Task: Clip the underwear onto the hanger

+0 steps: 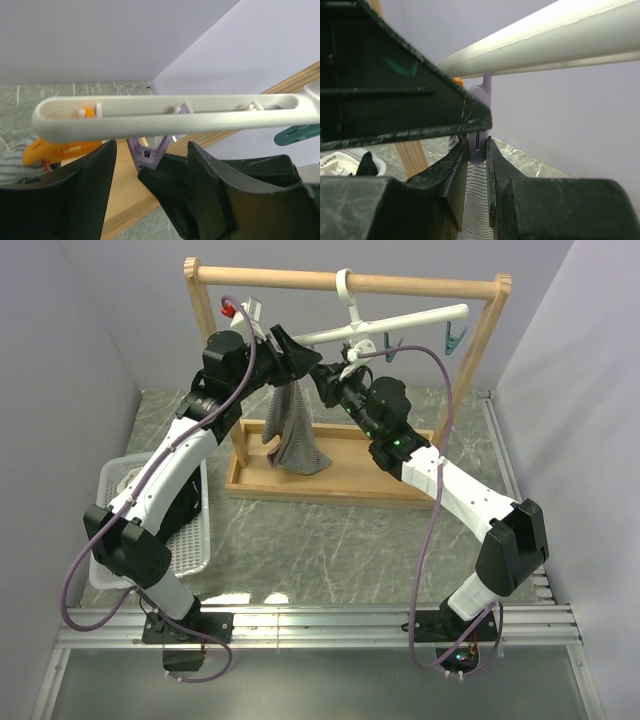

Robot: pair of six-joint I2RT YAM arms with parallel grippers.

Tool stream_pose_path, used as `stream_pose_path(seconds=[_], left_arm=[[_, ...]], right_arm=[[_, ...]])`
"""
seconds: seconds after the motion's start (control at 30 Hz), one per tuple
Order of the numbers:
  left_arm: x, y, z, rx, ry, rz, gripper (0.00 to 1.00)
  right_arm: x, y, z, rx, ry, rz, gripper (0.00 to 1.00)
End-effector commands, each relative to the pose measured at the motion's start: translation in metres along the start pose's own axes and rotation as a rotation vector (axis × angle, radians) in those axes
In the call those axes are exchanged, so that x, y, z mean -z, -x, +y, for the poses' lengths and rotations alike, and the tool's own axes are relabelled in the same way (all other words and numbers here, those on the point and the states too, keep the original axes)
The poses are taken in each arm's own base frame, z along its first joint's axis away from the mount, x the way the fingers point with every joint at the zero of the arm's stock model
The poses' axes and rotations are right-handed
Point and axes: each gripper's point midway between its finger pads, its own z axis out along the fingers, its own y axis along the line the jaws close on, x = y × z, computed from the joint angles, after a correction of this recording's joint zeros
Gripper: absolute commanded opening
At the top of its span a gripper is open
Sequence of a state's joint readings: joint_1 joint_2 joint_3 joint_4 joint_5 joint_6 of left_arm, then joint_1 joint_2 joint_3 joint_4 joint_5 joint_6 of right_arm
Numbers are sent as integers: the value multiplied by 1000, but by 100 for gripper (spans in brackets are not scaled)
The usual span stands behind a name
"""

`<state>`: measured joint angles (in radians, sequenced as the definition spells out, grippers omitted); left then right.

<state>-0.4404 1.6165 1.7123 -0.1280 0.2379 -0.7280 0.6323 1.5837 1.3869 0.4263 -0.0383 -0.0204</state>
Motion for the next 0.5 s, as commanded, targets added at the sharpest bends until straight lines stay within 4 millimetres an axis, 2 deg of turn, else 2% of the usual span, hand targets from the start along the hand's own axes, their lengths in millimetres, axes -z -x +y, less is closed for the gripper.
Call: stream_pose_path(seconds=[0.0,0.27,0.37,0.47], left_arm=[[-1,34,-32,-16,-97,-105,64],[-6,41,-35,-18,-115,-141,53],[-7,42,-35,-20,-118,-143,43],[-6,40,-35,-22,-119,-140,23]], right_arm=[[11,40,8,6,30,-95,0],[12,41,7,7,31,-98,0],[12,39,7,7,31,-94,0],[12,36,6,9,33,-83,0]])
